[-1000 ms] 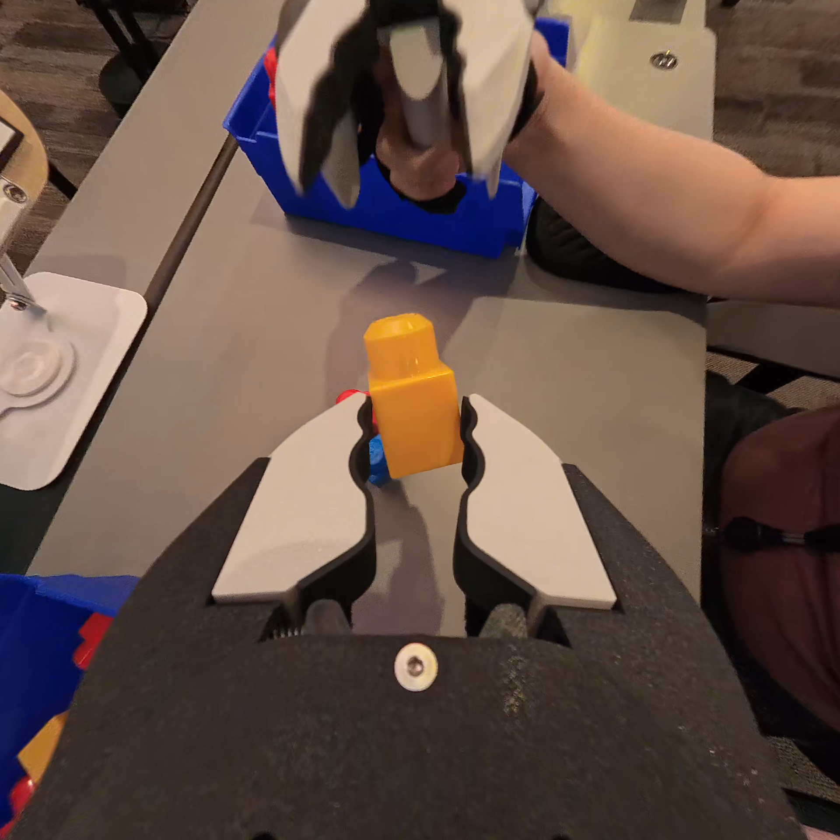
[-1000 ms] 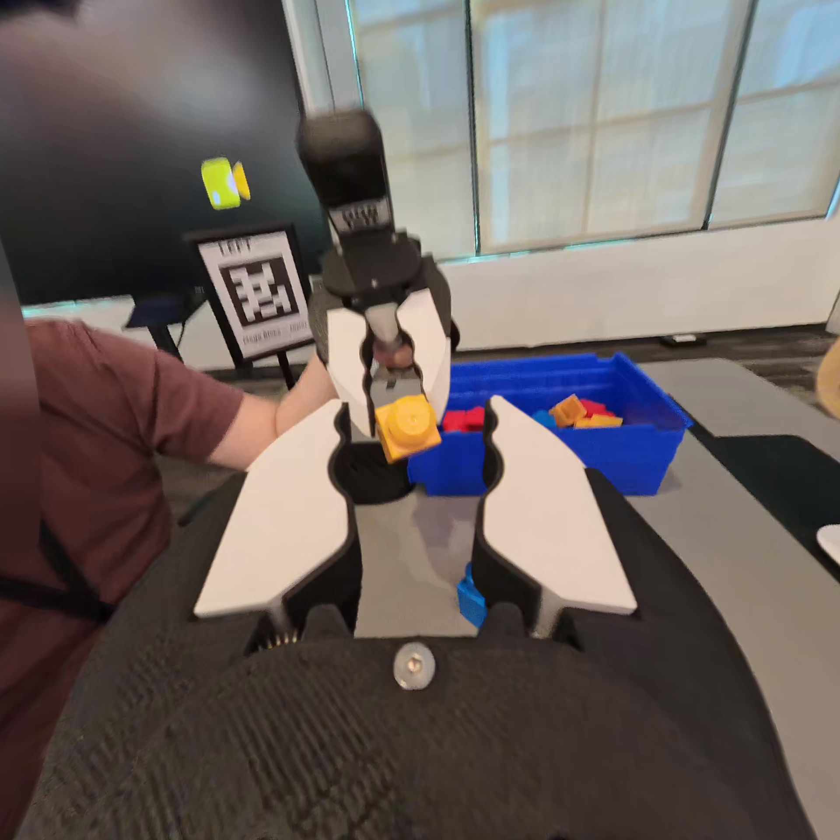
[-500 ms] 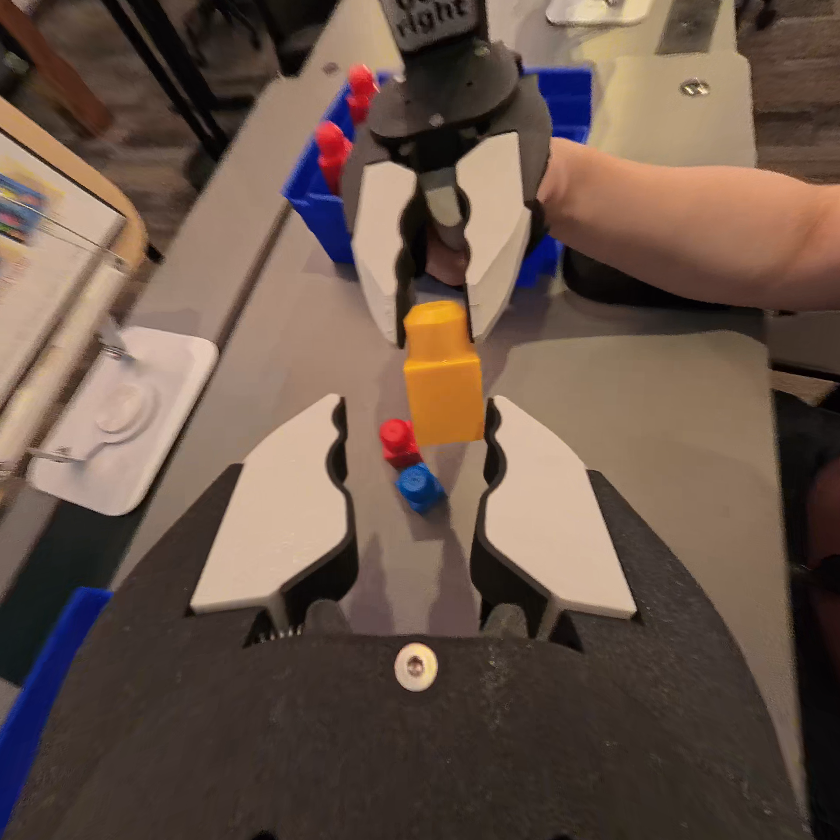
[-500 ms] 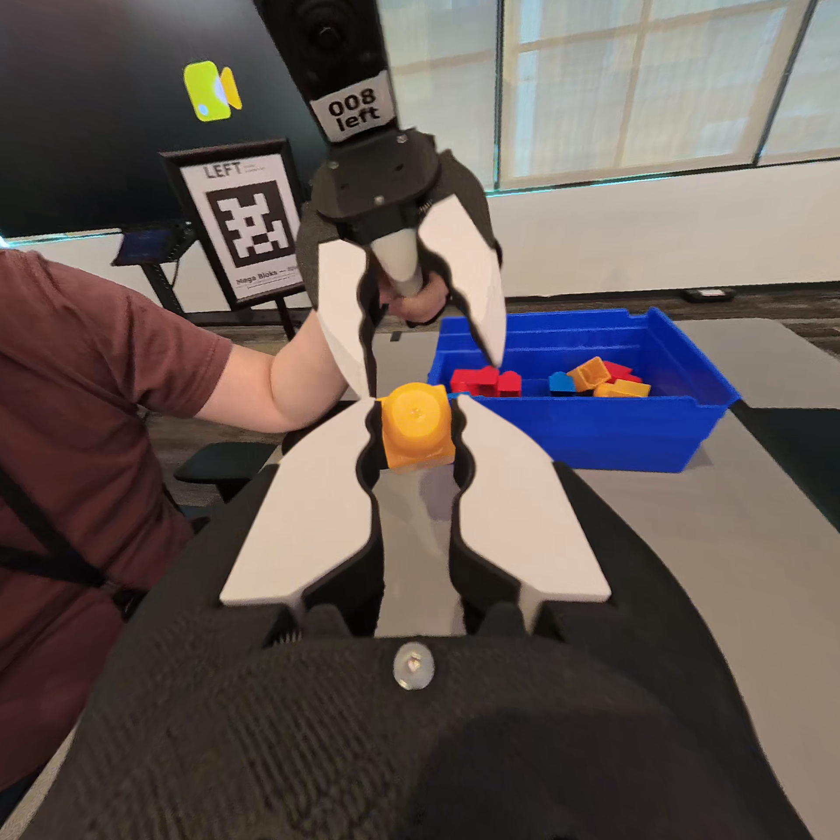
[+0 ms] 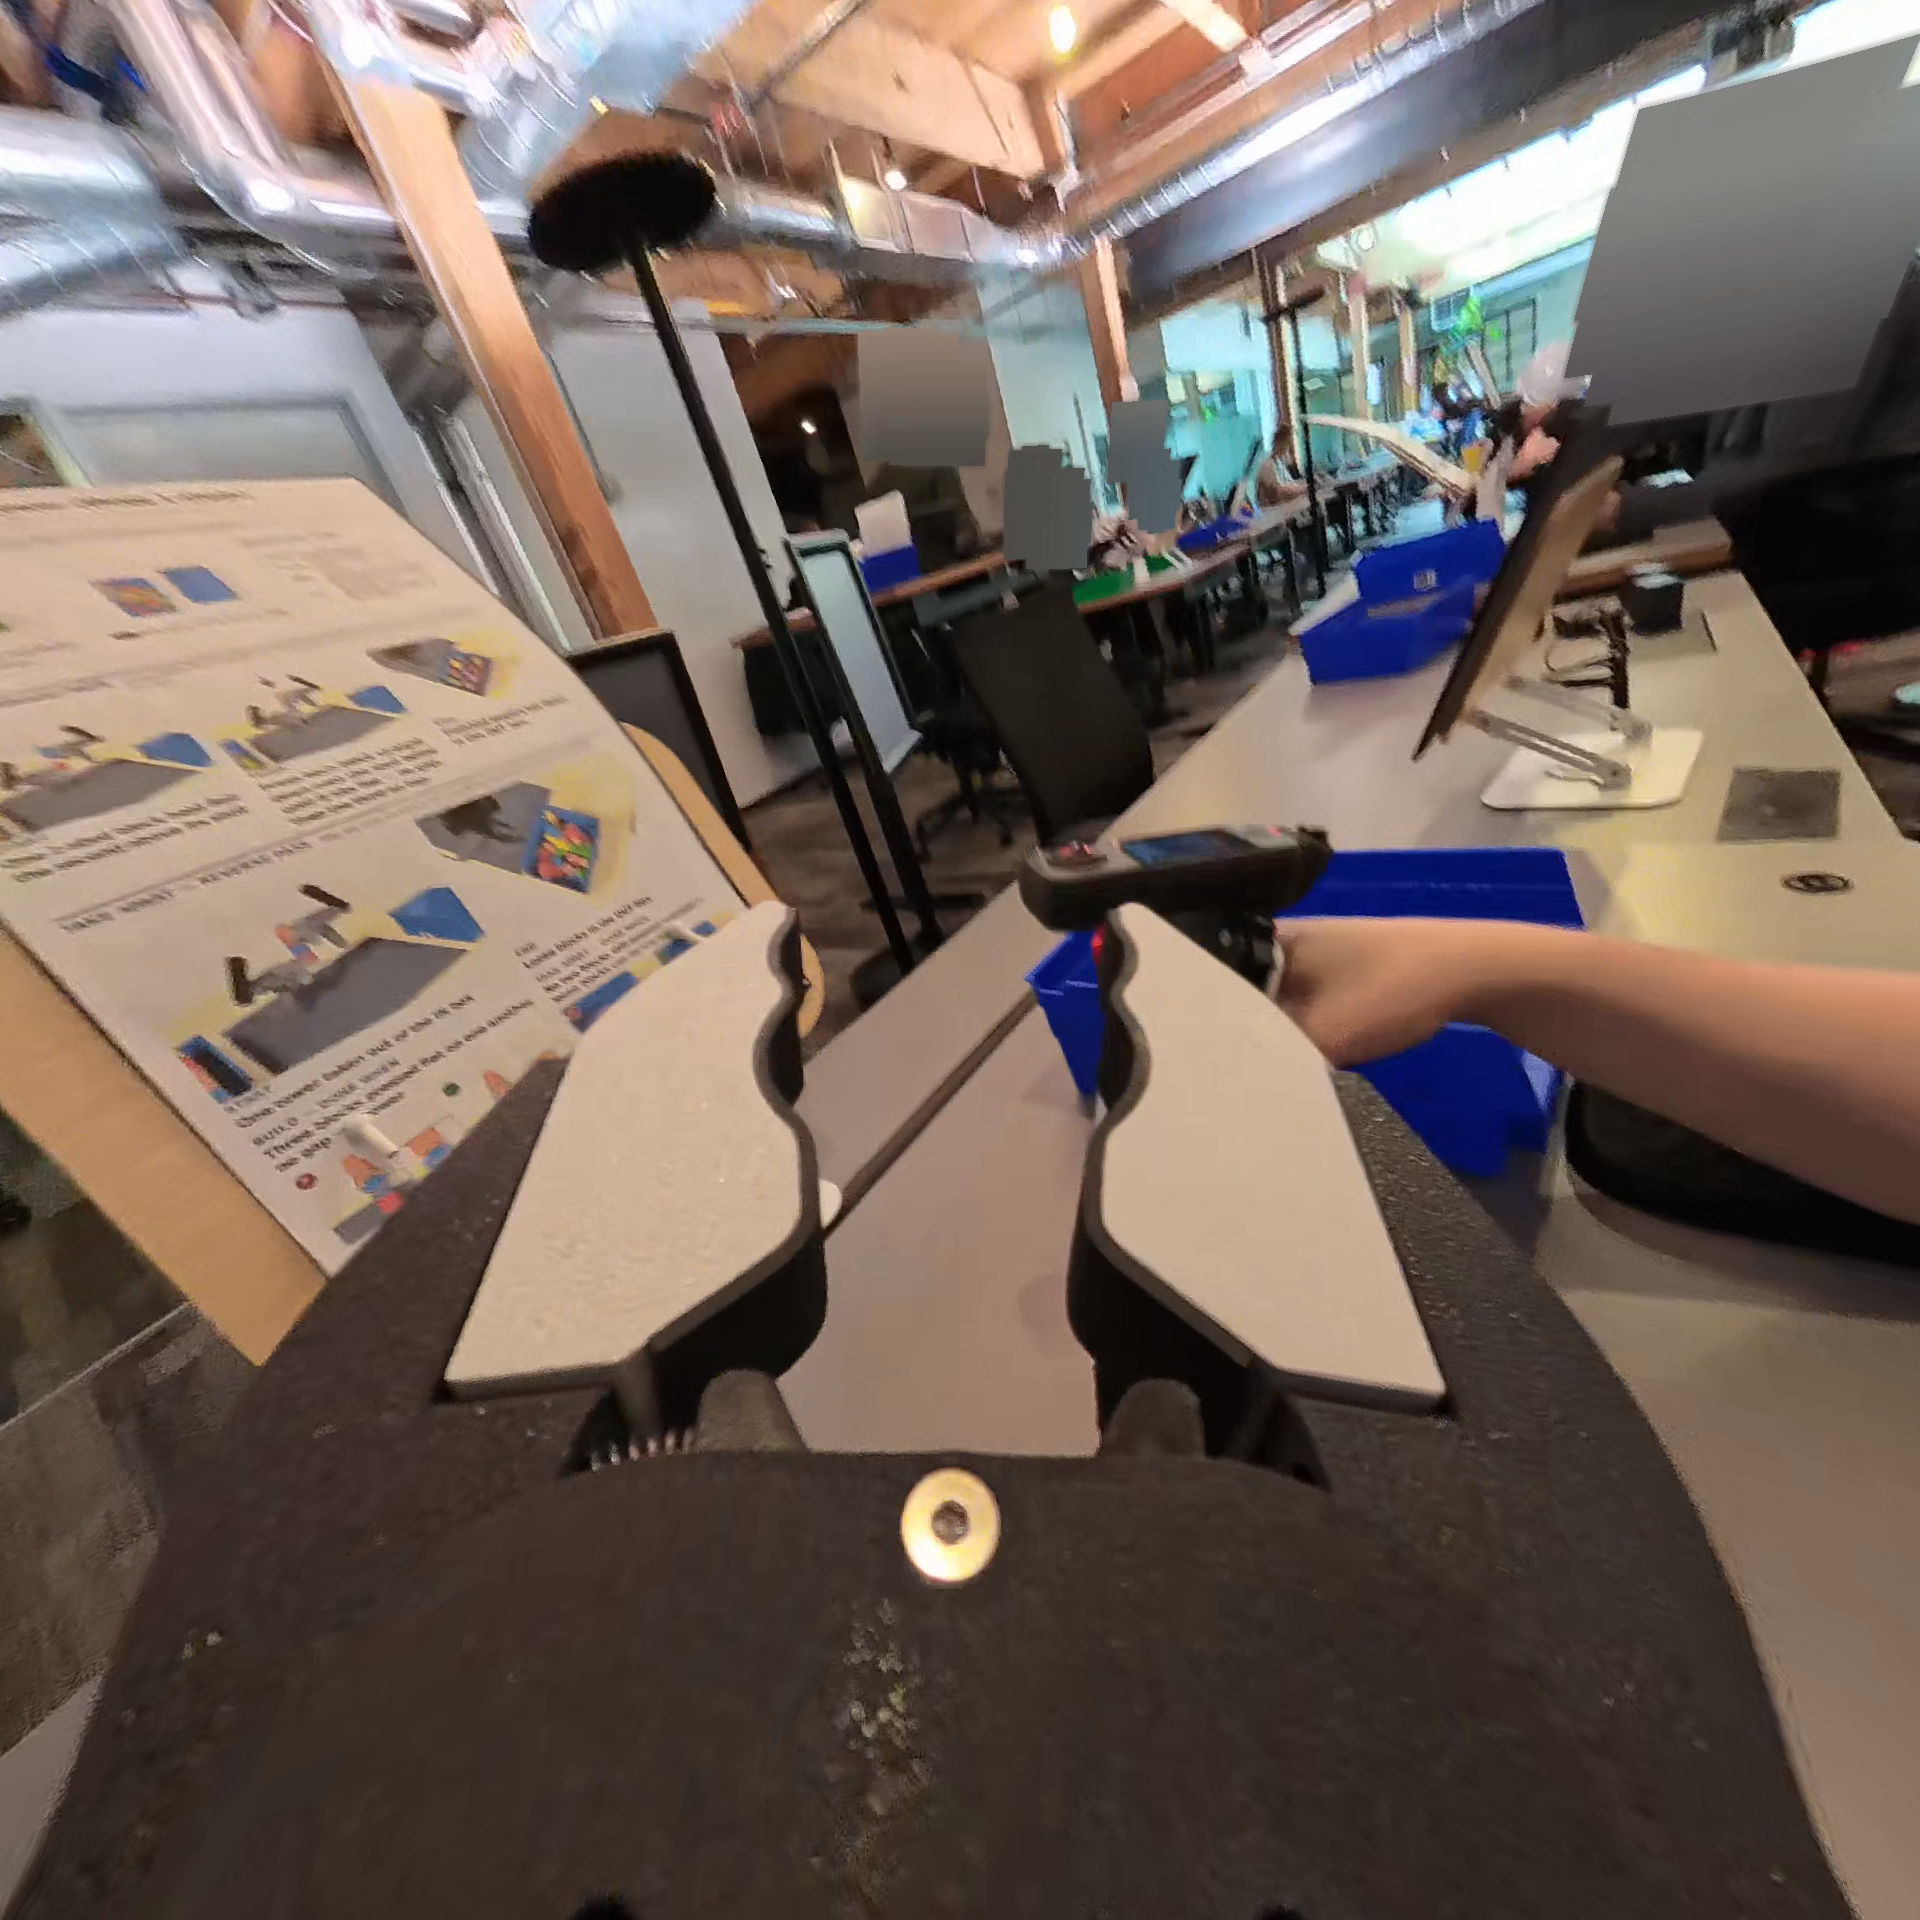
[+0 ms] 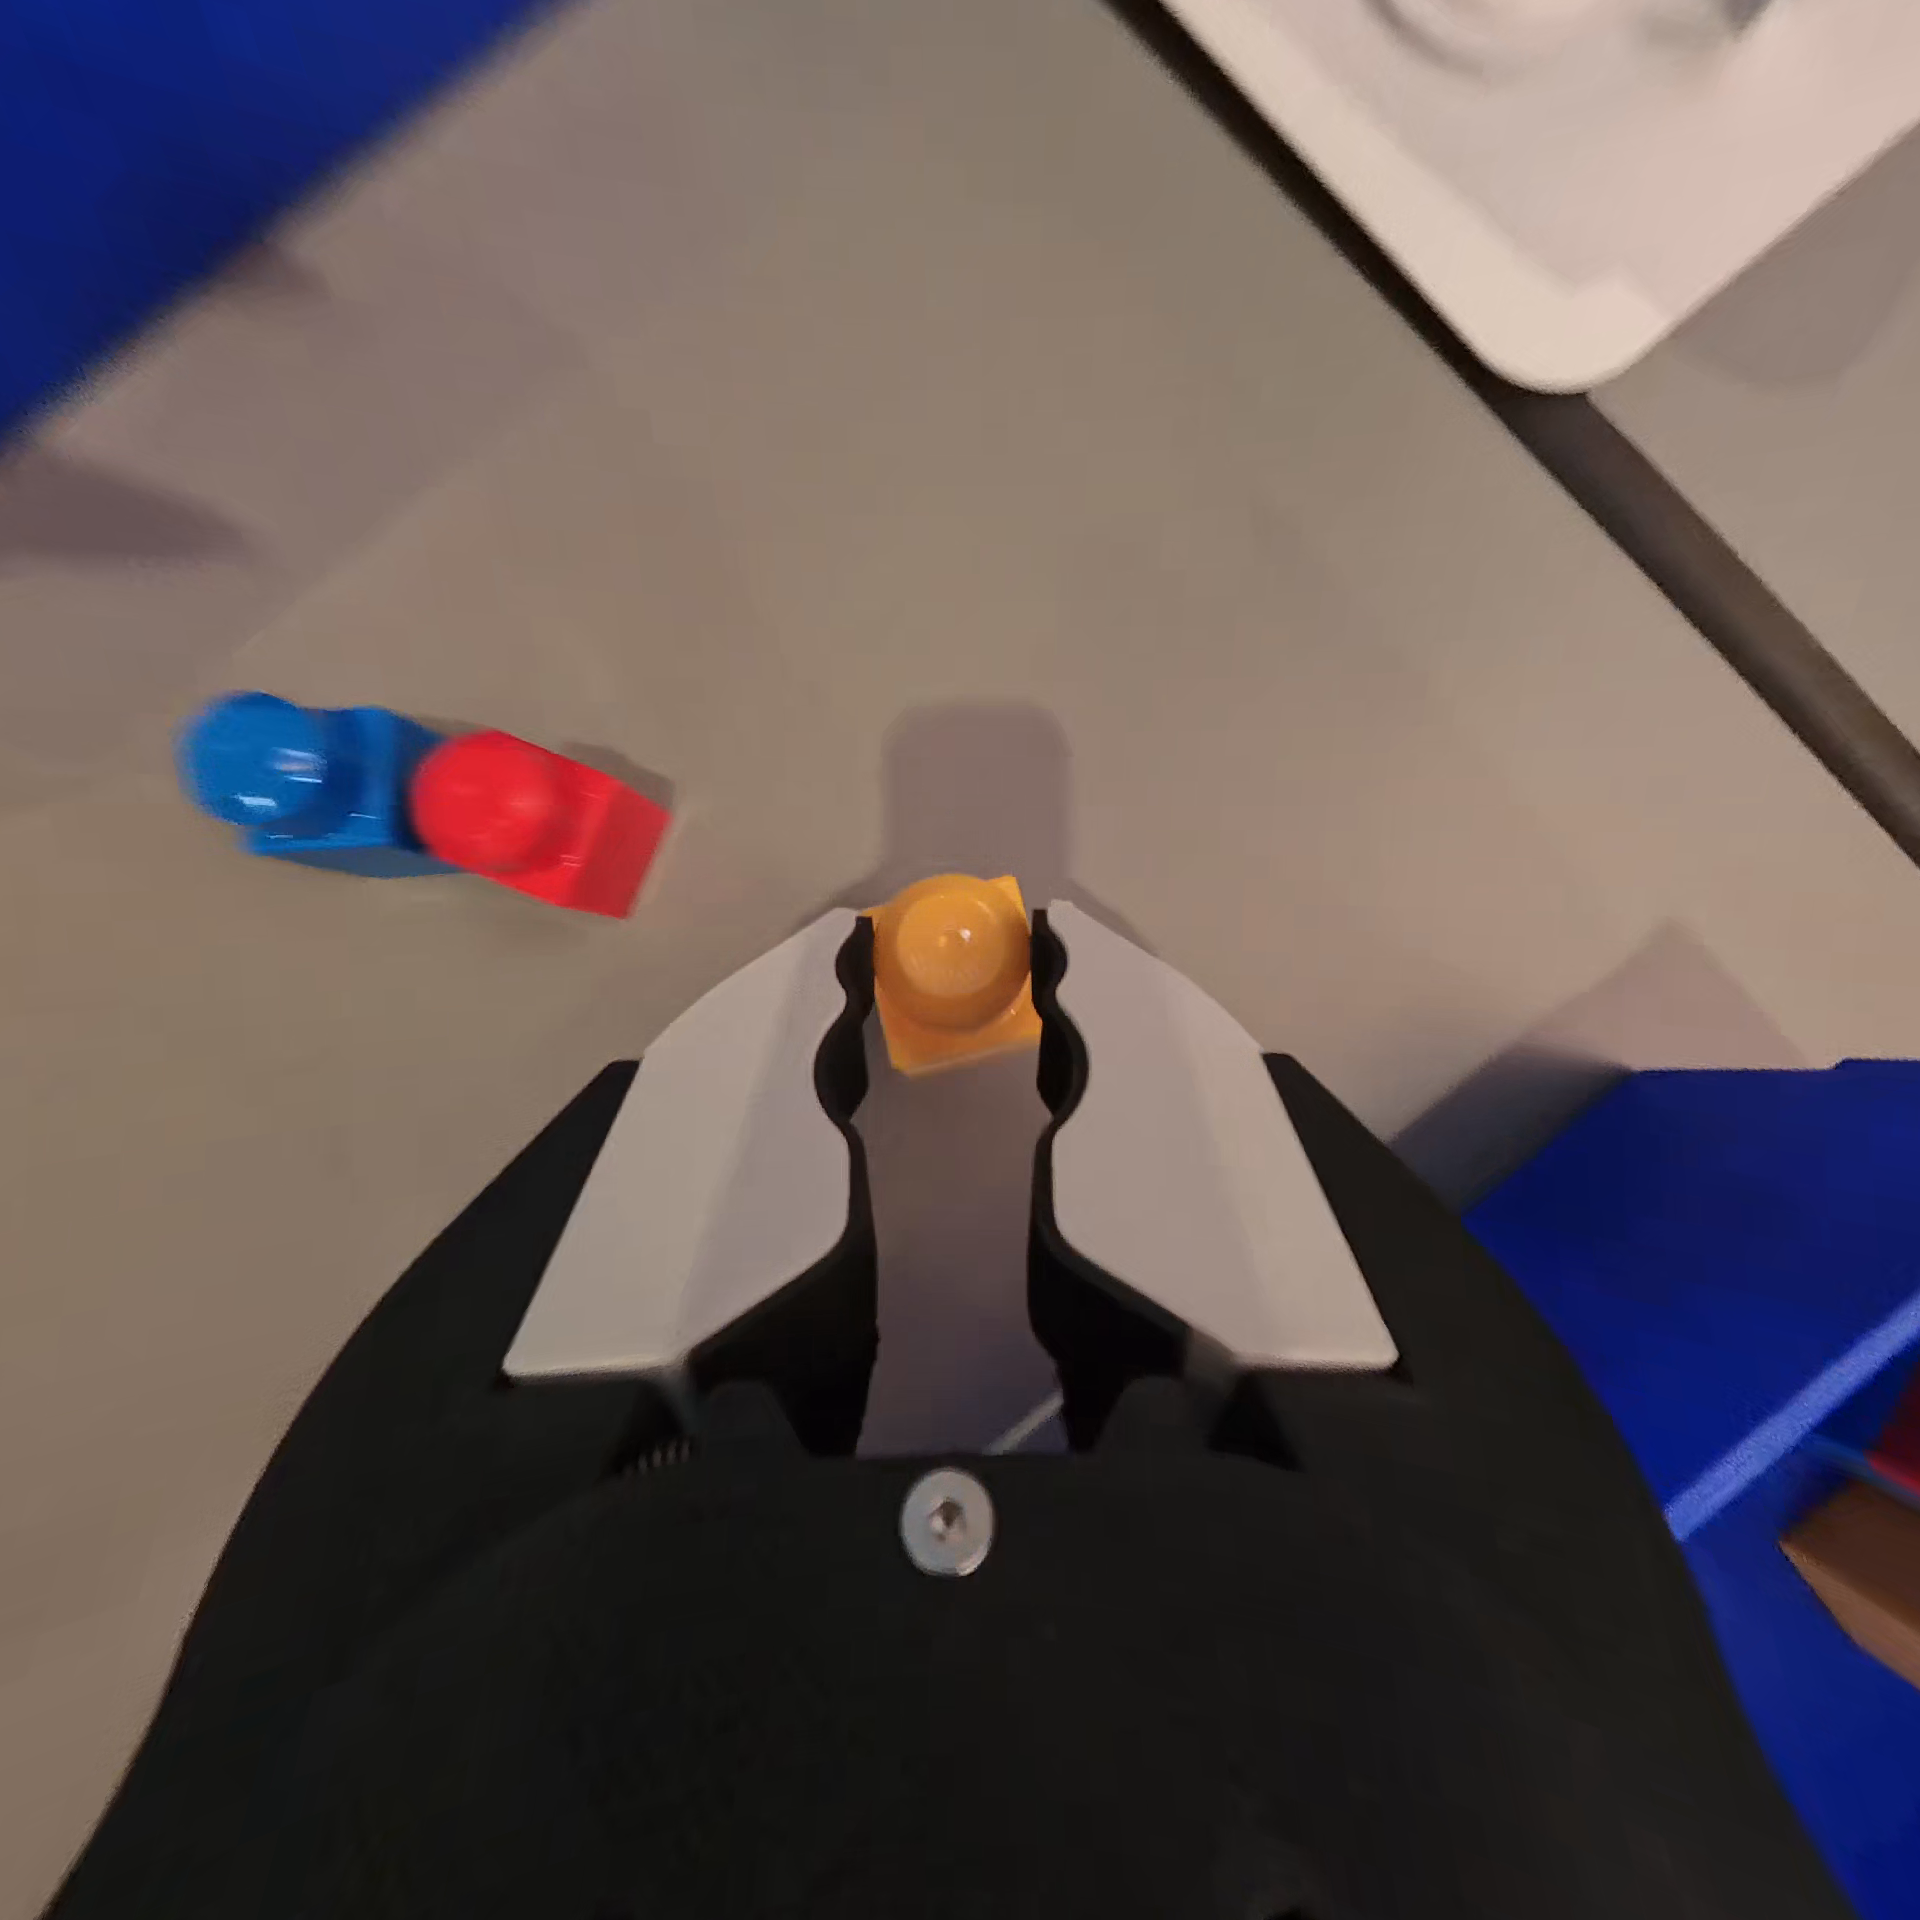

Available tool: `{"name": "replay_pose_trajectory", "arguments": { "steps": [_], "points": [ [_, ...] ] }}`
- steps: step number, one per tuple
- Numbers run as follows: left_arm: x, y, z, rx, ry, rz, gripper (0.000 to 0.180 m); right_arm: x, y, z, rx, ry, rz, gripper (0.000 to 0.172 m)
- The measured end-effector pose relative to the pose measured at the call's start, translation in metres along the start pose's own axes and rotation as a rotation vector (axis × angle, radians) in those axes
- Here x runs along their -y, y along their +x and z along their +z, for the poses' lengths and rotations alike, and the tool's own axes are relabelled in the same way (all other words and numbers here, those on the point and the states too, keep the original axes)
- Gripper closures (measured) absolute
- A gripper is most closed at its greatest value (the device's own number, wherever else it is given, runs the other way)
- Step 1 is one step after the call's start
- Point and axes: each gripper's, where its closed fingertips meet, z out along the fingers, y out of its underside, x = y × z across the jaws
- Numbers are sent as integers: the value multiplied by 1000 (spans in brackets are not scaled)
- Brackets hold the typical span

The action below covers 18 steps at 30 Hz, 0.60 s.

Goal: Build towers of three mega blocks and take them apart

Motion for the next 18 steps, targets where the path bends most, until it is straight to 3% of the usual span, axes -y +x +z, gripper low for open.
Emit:
{"name": "replay_pose_trajectory", "arguments": {
  "steps": [5,9,18],
  "points": [
    [-9,-15,-3,52,-46,-52,137,-5,-8,20,25,-30,42,142],
    [-15,-10,-5,0,-96,-70,148,-9,-4,23,-21,-53,5,142],
    [-25,-4,-6,-20,-197,-92,148,-16,-4,21,3,-86,21,141]
  ]
}}
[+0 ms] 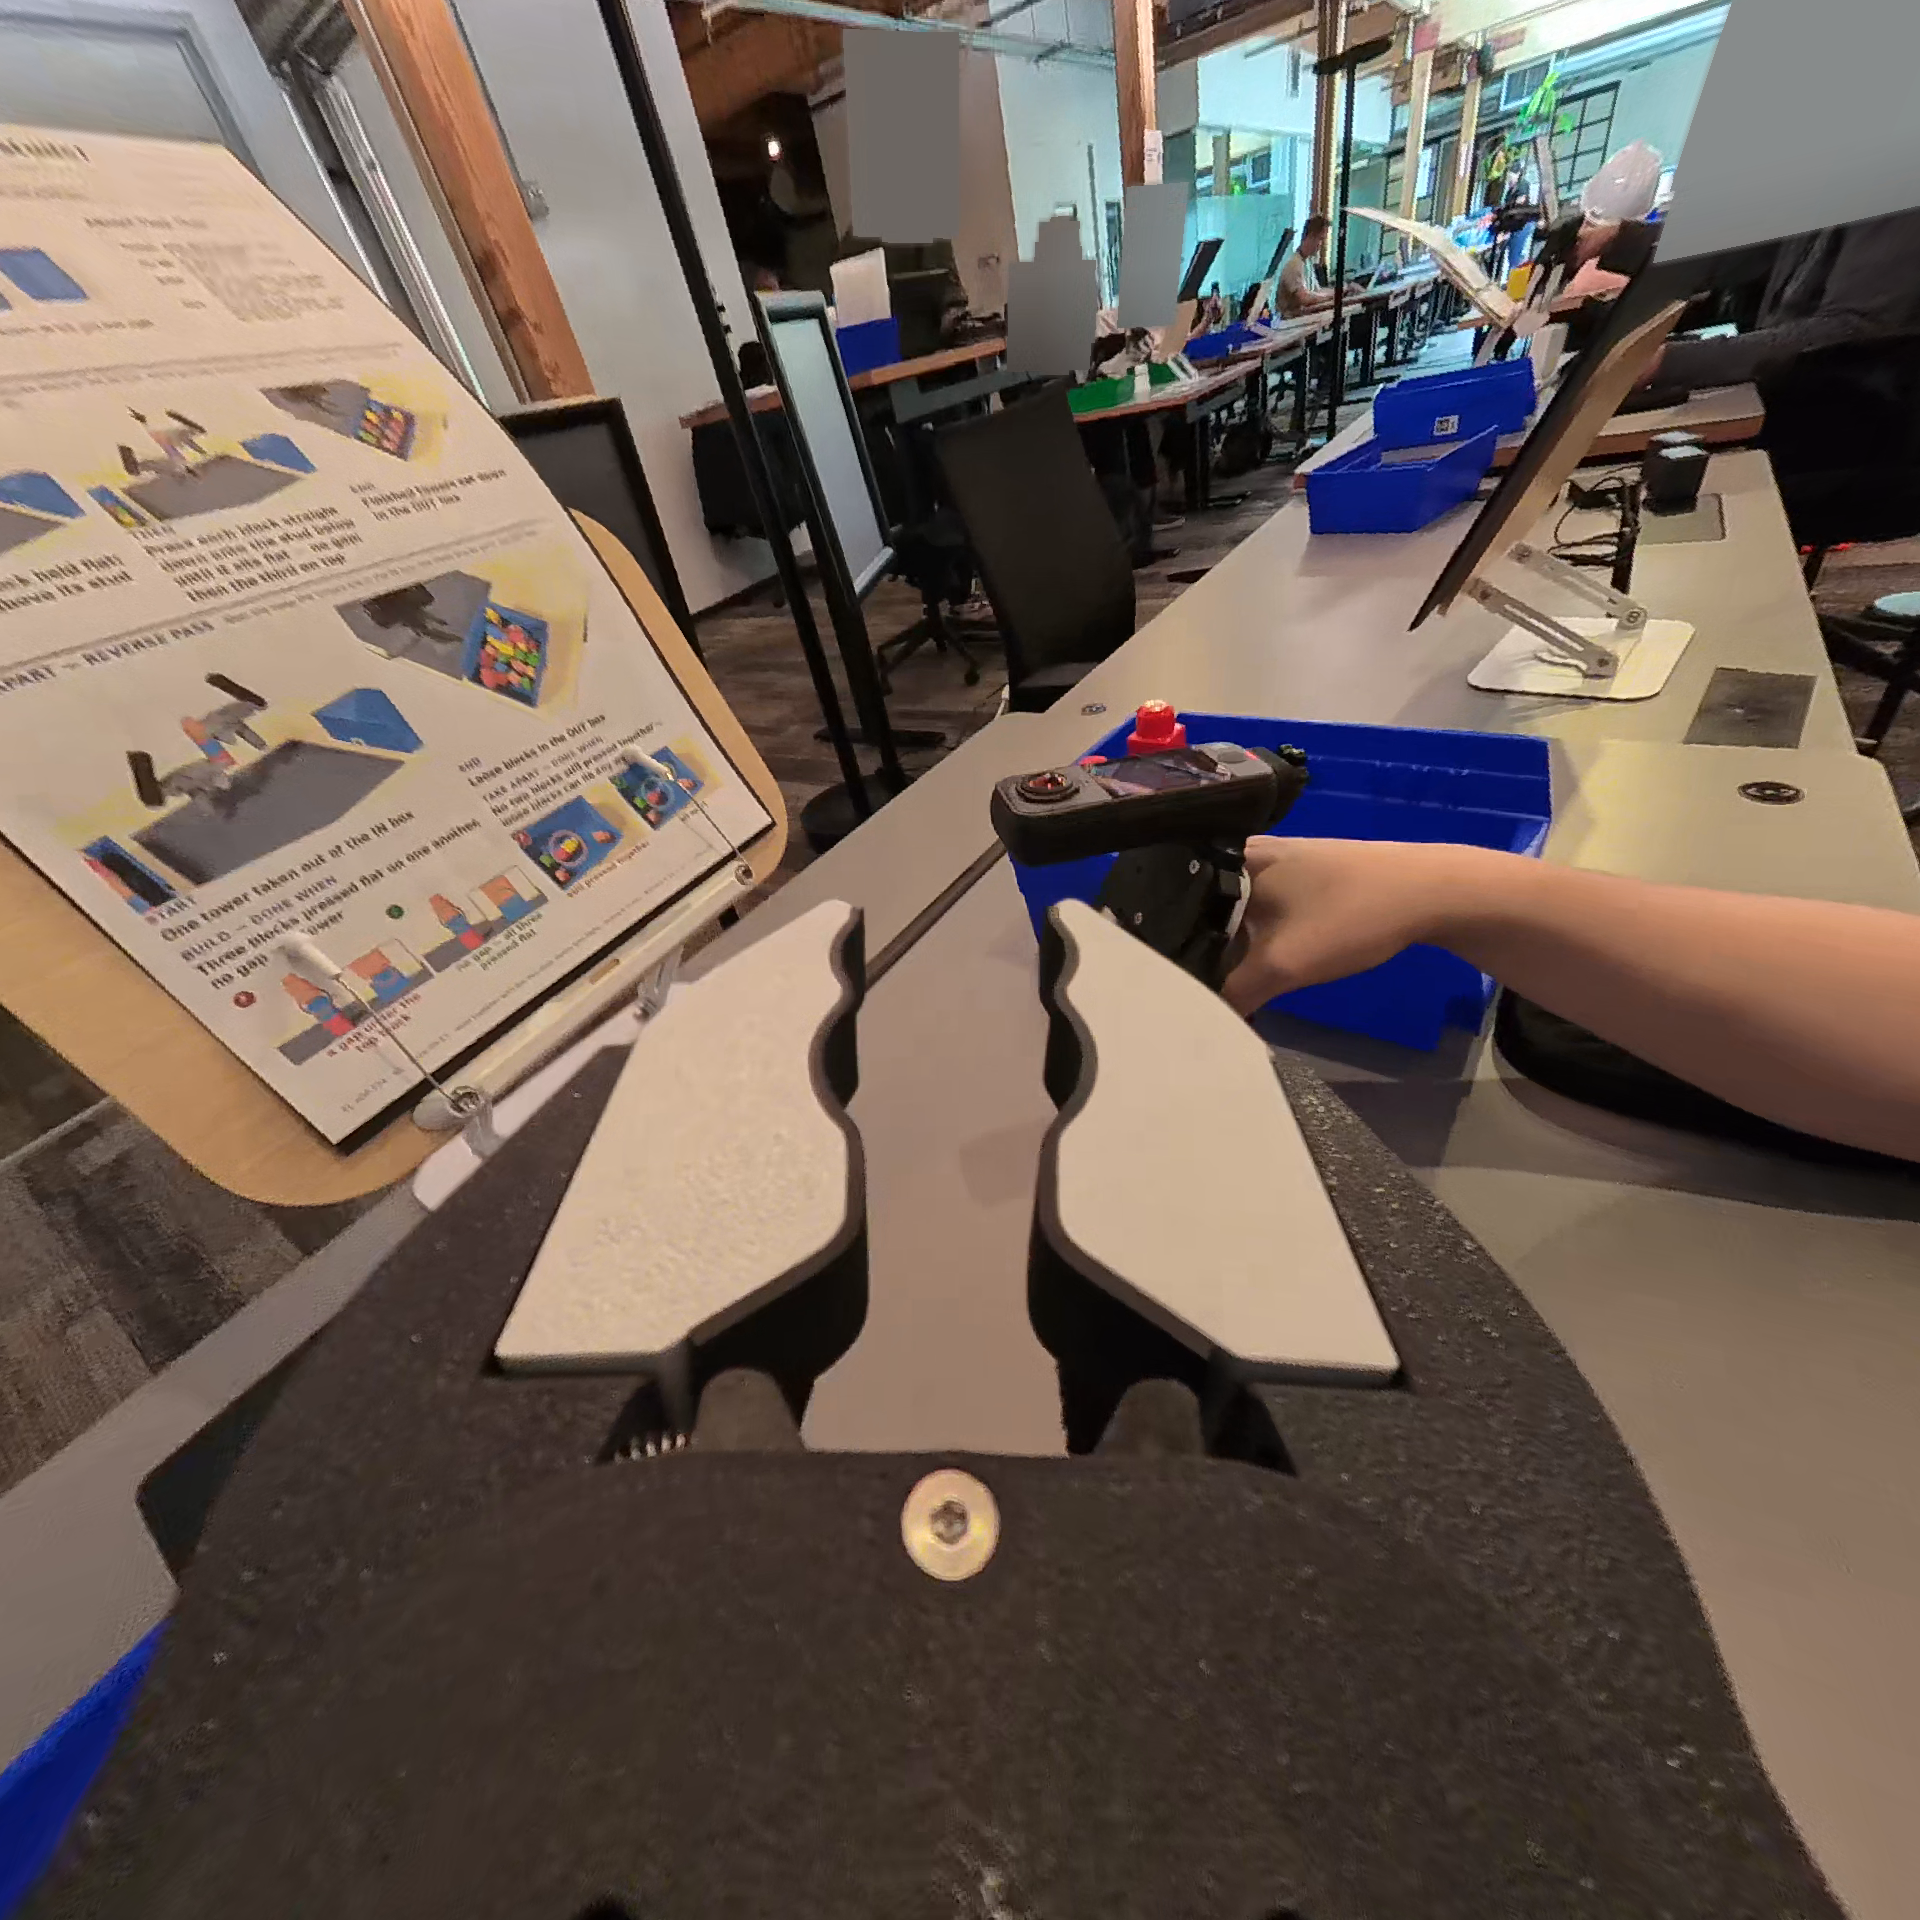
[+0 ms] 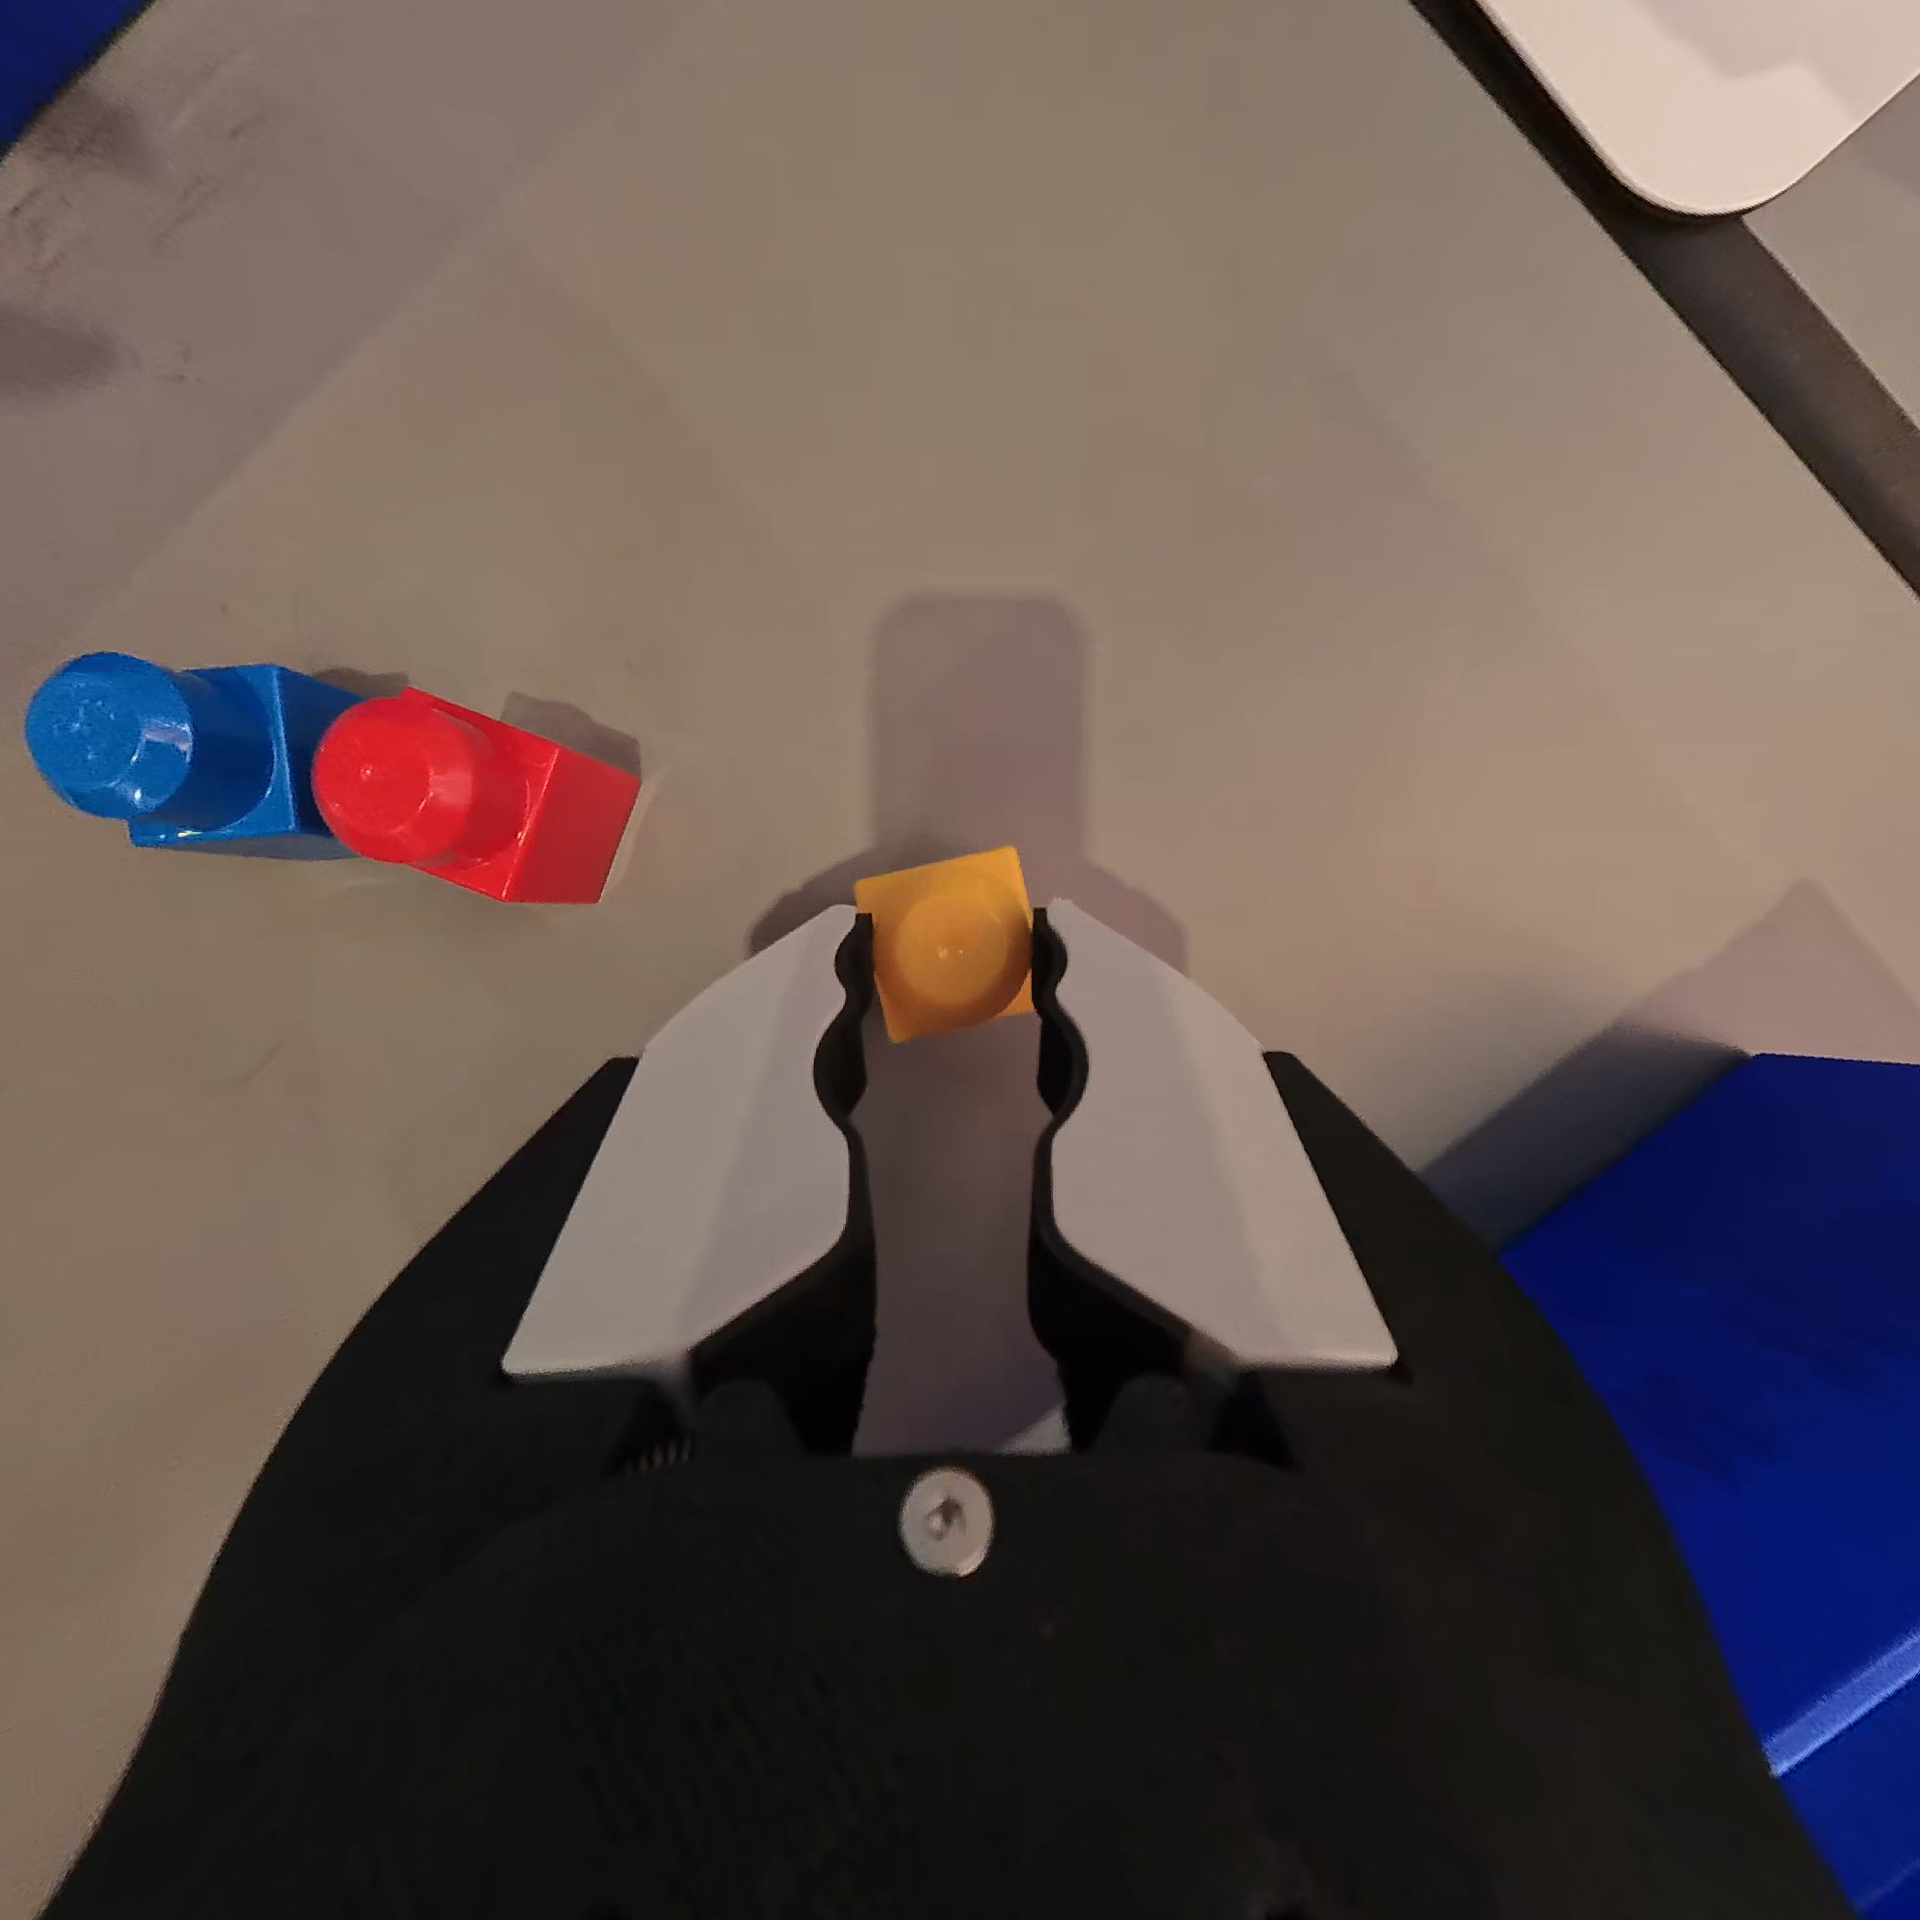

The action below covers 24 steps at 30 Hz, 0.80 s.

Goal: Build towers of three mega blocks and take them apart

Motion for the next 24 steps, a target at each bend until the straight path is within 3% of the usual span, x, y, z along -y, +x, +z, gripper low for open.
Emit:
{"name": "replay_pose_trajectory", "arguments": {
  "steps": [2,7,9,11,17,21,24],
  "points": [
    [-10,4,5,-21,-57,-23,146,-2,-1,0,-1,-19,0,141],
    [-39,36,32,-158,-192,-191,147,-1,1,-3,-25,-19,-26,120],
    [-60,40,45,-130,-281,-166,143,3,0,-10,-20,7,-30,117],
    [-84,41,57,-81,-389,-119,124,9,1,-18,-15,46,-23,117],
    [-124,54,76,-117,-516,-128,126,12,11,-40,-9,107,-11,115],
    [-130,54,75,-136,-554,-169,127,21,-16,-51,157,178,-78,117],
    [-118,53,68,-163,-514,-220,133,21,-52,-54,314,210,-265,118]
  ]
}}
